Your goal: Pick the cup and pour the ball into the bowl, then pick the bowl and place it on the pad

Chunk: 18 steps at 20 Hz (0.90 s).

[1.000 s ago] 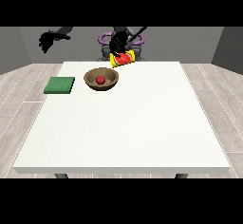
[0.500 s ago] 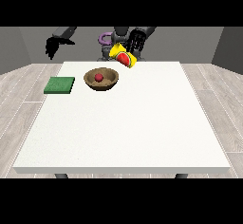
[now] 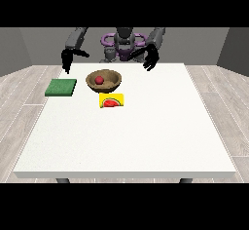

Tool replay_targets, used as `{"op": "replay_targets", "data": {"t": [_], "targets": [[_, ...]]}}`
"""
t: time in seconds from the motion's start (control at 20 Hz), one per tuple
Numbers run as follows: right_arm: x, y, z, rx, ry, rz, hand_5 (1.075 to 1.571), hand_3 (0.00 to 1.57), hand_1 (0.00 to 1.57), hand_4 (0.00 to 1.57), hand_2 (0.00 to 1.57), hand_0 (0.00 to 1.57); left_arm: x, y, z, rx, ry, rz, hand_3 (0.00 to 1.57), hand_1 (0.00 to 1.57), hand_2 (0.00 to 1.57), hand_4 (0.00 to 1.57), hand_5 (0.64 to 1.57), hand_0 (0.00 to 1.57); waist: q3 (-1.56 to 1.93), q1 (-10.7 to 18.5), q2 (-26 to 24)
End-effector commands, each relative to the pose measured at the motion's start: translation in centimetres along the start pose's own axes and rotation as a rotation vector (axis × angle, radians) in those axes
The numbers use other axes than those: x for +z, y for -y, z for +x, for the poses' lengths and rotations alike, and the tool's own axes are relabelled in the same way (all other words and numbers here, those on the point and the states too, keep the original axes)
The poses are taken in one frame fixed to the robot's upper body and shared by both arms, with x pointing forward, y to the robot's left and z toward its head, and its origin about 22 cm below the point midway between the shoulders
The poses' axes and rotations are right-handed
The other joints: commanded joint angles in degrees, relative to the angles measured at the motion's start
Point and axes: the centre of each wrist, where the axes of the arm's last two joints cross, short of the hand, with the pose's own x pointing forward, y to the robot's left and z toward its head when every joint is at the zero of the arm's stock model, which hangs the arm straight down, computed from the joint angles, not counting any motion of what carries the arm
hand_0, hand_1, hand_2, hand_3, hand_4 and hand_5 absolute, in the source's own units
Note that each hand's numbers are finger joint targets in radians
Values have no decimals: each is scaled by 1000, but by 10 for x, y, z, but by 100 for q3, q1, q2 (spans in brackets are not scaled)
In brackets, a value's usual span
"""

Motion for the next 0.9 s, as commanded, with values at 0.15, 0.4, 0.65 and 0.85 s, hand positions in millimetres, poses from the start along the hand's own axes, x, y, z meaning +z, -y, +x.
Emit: {"op": "replay_targets", "data": {"t": [0.15, 0.4, 0.65, 0.85], "targets": [[-6, -56, -14, -49, 17, -91, 1570, 0, 0, 319, 0, 0, 16, -33, -34, 300, 114, -88, 0, 0, 0, 0, 1564, 0, 71, 399, 266], [-15, -54, -28, -32, 4, -100, 1568, 0, 0, 306, 0, 0, 19, -56, -50, 297, 108, -85, 0, 0, 0, 0, 1564, 0, 80, 297, 258], [-15, -47, -47, -21, -65, -106, 1566, 0, 0, 244, 0, 0, 28, -57, -46, 275, 65, -91, 0, 0, 0, 0, 1564, 0, 82, 342, 22], [-22, -28, -49, -26, -60, -144, 1562, 0, 0, 201, 0, 0, 27, -71, -39, 287, 127, -117, 0, 0, 0, 0, 1565, 0, 82, 497, 203]]}}
